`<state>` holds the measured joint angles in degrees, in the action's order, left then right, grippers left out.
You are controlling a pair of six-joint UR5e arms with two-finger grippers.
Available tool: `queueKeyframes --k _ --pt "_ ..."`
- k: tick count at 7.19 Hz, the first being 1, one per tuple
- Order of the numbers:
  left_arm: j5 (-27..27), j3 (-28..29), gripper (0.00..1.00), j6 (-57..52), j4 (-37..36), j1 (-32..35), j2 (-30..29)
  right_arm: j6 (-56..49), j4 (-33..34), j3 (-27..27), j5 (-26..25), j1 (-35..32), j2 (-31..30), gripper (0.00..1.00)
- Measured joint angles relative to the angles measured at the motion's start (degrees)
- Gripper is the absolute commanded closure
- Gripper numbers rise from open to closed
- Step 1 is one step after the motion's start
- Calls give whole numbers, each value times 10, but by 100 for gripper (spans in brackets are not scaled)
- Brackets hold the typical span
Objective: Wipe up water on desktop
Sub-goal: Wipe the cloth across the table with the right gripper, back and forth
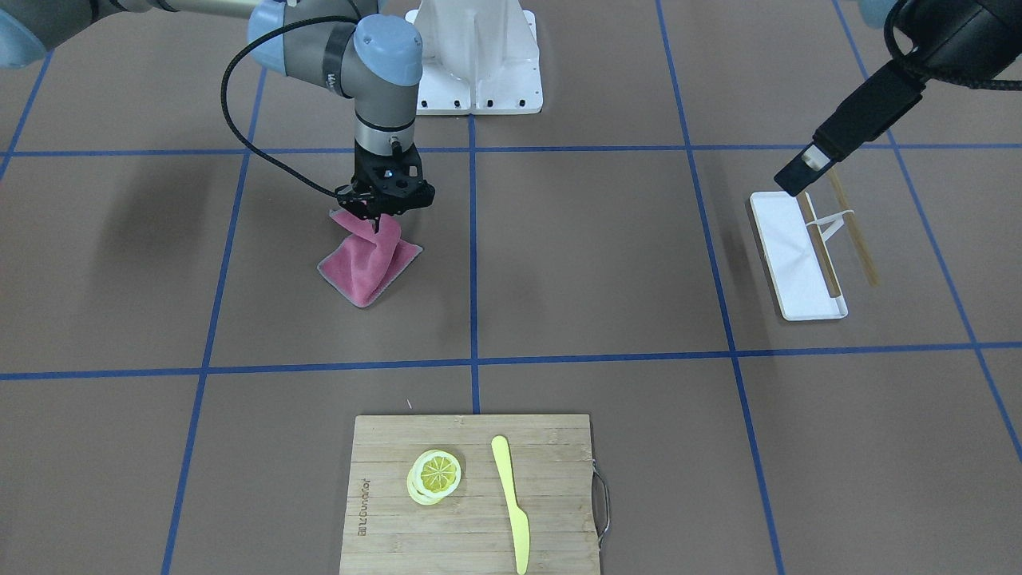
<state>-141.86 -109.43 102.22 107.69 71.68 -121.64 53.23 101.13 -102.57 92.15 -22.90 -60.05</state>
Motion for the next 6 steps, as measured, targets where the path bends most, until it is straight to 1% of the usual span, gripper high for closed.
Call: queueKeyframes --k 3,4,6 --pt "0 -11 15 5 -3 2 0 -57 -1 -16 9 -35 -63 100" --pt "0 -15 15 6 -6 2 0 -85 -1 -30 11 -47 -92 100" --pt "0 -25 15 6 -18 3 1 -139 -2 -84 13 -69 -173 100"
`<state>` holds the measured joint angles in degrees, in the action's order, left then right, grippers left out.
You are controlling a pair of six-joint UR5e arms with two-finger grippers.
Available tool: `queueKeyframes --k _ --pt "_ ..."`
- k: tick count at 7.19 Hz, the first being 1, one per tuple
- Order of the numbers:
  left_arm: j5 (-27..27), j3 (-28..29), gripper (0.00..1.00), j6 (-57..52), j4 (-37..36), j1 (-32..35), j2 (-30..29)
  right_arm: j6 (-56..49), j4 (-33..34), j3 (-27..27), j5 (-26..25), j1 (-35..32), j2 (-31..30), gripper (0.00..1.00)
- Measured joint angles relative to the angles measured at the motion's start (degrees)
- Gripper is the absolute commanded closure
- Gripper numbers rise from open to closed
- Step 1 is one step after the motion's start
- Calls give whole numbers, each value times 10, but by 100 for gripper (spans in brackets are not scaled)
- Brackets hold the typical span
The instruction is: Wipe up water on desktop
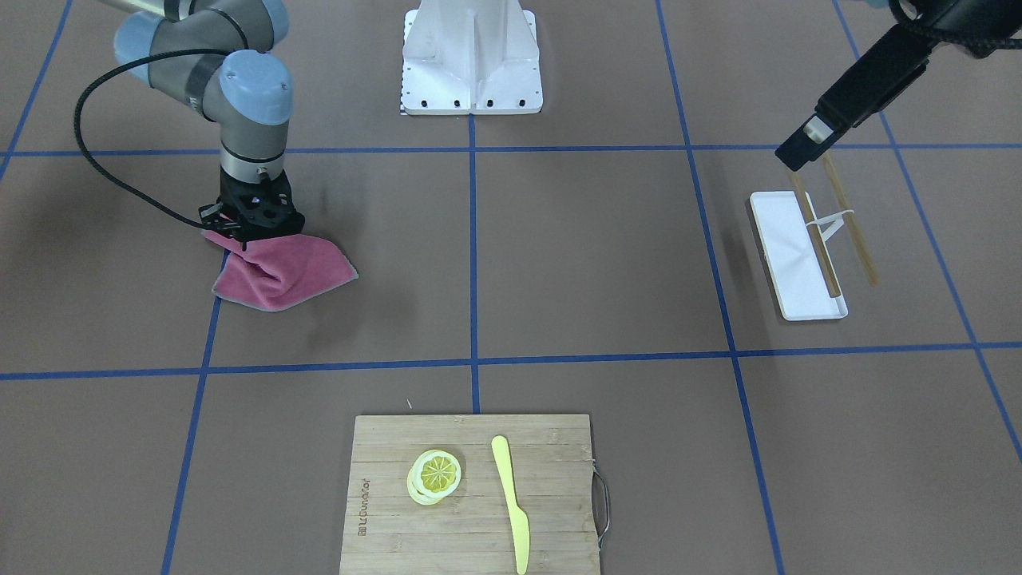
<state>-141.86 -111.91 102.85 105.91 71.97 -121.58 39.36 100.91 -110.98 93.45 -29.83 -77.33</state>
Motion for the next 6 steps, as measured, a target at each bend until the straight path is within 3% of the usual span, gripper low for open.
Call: queueKeyframes --k 3,6 --pt "0 -4 15 0 -3 0 5 -40 1 -42 13 -35 -42 100" --pt "0 -5 15 0 -4 0 7 -167 18 -74 81 -189 -40 100"
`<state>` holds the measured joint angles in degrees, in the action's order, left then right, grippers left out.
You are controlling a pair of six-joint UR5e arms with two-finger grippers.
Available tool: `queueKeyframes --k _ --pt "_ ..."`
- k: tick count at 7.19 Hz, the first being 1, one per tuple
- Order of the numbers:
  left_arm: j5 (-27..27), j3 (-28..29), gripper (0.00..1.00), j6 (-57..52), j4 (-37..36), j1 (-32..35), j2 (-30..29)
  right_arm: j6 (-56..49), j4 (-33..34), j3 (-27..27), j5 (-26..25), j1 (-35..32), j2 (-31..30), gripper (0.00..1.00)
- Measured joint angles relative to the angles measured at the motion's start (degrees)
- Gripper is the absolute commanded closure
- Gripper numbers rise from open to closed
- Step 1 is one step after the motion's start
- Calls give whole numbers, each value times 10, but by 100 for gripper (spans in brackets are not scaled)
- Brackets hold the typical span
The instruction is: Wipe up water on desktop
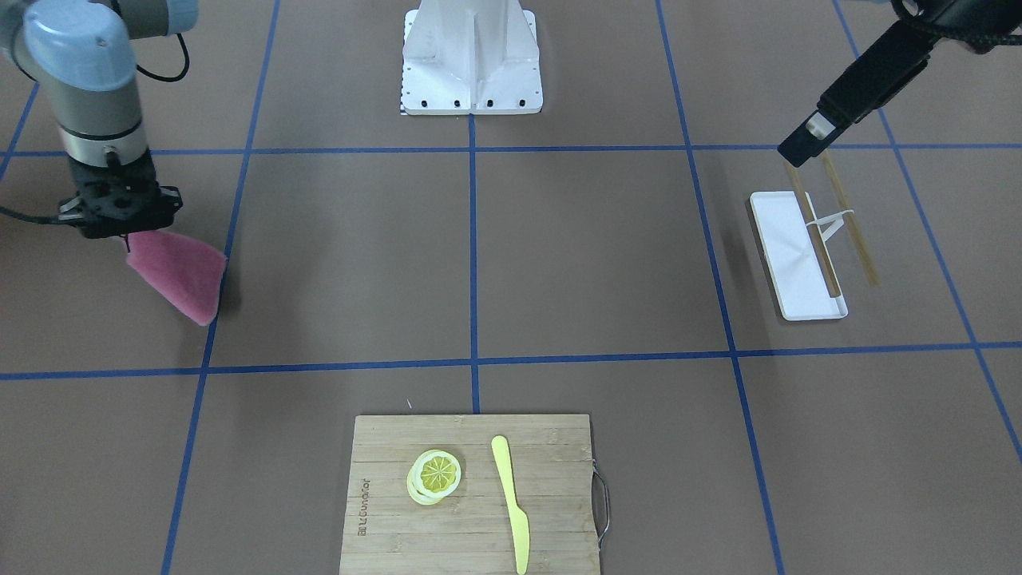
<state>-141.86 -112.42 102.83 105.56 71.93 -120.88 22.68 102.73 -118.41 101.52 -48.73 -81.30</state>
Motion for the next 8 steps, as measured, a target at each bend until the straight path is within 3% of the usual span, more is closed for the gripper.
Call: queueKeyframes --k 5,8 --pt "0 11 15 -6 1 -4 10 -269 17 1 29 -242 -120 100" --pt "0 20 15 -8 2 -5 5 -394 5 63 28 -347 -160 100"
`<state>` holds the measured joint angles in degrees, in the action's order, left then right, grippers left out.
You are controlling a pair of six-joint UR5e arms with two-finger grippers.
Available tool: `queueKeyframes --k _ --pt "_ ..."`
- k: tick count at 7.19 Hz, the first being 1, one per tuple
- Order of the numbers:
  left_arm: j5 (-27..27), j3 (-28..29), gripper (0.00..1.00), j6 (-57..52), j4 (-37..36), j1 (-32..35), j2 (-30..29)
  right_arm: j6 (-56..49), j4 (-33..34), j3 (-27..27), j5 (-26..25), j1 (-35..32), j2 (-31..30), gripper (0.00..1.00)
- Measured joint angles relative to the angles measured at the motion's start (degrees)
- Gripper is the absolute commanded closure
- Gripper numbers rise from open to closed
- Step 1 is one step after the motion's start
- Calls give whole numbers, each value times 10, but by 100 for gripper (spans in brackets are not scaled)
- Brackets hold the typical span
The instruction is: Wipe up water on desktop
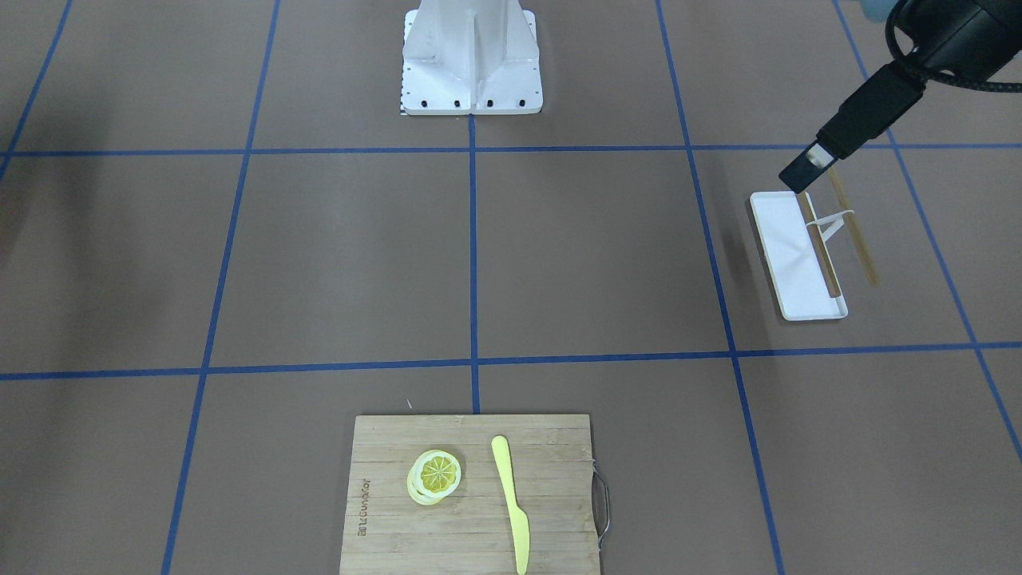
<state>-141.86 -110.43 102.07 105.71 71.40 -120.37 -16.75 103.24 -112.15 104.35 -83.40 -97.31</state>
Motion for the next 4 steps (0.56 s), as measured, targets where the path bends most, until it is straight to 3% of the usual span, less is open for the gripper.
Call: queueKeyframes --k 2,3,4 --pt "0 -1 15 0 0 0 -1 -26 -67 48 7 -24 -34 100" --pt "0 0 15 0 0 0 -1 -30 -106 82 20 -27 -42 92" --pt "0 0 15 0 0 0 -1 -30 -148 117 31 -28 -44 65"
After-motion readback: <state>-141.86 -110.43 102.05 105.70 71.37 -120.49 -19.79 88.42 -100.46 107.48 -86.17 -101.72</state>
